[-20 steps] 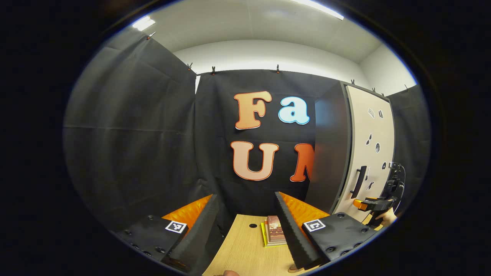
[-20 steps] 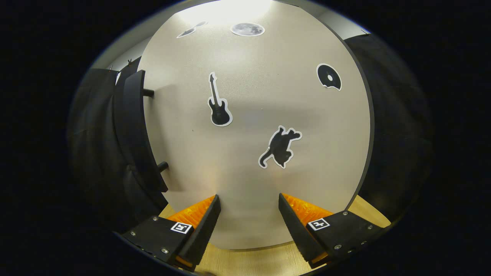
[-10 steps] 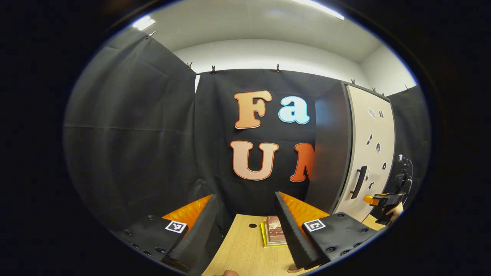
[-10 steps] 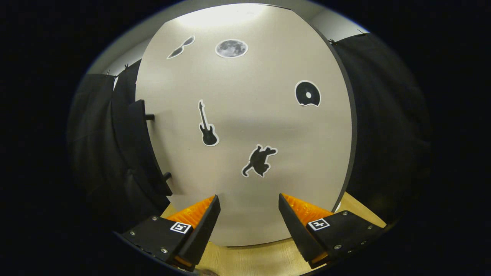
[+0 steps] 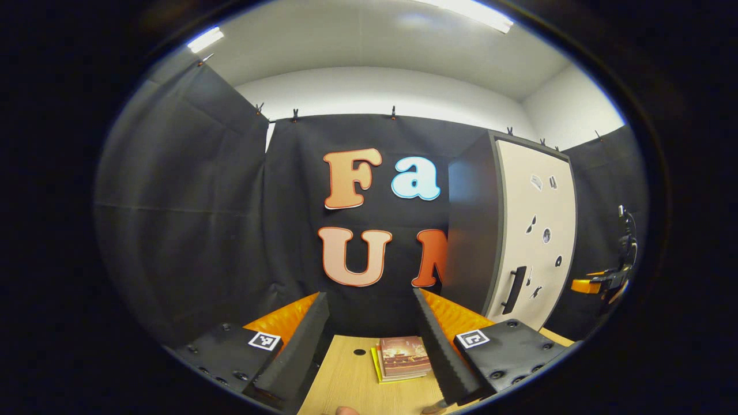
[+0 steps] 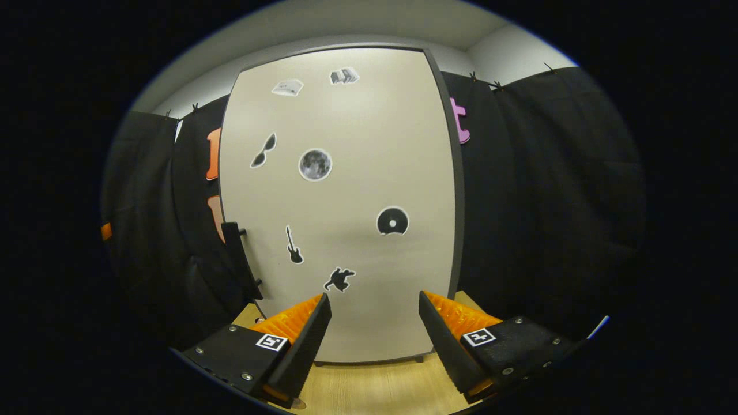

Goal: Open the cabinet door with the right hand, grasp the bottle in the cabinet with the left hand and place it on the coaster, then close the cabinet door with the right hand.

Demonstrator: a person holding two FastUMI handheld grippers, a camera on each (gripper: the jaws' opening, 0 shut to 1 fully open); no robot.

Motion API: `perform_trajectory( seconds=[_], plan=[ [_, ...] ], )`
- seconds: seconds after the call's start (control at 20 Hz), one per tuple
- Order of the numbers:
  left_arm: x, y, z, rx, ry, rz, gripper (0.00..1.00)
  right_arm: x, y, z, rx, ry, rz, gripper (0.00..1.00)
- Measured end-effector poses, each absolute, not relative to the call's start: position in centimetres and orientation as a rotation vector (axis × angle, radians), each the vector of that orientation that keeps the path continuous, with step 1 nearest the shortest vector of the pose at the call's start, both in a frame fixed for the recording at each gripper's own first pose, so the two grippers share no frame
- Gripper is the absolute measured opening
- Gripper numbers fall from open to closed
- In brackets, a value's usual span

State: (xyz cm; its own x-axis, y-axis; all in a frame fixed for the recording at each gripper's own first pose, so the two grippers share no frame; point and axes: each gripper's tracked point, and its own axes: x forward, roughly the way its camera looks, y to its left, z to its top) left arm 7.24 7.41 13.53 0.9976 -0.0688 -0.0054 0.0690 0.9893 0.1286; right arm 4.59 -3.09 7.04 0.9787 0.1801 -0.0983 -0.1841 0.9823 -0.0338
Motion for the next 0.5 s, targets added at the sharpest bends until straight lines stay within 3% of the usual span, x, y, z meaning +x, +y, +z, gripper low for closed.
perform_trajectory(
  seconds=[0.25, 0.5],
  plan=[
    [7.5, 4.9, 14.8, 0.111, -0.009, -0.115, 0.94, -0.4, -7.4, 15.1, -0.150, -0.023, 0.142, 0.94],
    [6.0, 5.1, 17.1, 0.104, -0.044, -0.091, 0.95, -5.4, -11.2, 19.2, -0.194, -0.090, 0.105, 0.95]
  ],
)
